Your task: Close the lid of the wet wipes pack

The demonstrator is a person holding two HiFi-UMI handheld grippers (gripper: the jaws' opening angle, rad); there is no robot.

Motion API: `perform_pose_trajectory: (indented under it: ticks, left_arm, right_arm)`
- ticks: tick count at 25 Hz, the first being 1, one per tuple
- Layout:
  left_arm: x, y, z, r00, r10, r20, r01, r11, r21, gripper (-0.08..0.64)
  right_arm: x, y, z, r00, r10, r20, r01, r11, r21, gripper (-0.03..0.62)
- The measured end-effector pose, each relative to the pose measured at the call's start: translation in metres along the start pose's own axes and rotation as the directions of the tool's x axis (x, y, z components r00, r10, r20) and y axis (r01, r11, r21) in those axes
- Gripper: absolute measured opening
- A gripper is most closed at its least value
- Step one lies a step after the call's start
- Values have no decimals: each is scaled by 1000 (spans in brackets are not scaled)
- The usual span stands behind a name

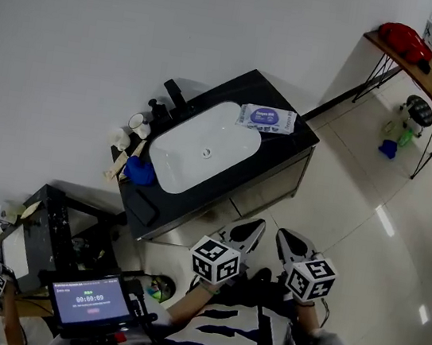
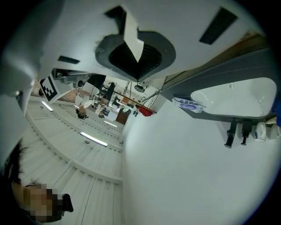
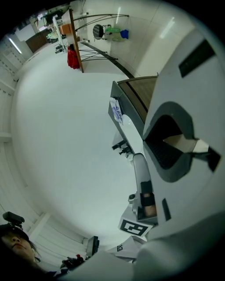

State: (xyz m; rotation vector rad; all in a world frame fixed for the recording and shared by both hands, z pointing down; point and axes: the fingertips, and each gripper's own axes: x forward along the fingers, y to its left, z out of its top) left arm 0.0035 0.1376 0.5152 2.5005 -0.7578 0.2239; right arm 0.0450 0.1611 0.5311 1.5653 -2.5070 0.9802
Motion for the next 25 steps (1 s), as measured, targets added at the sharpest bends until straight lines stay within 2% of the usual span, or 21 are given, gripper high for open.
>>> perform_pose_trajectory:
  ticks: [9,16,25]
  left_arm:
    - [-14,-4,0,1000,-18,-6,18,1000,9,0]
    - [-20,18,3,1000,-10,14,10,1000,-1,2]
    - [-46,32,11,999,-29,16,29,1000,-2,2]
  right_arm:
    - [1,14,2,1000,6,18,-6,1000,-10,-2]
    - [21,24,3,1000,16,22,-16,999,-29,-2]
    - [30,52,4,1000,-8,26,9,999,-37,-2]
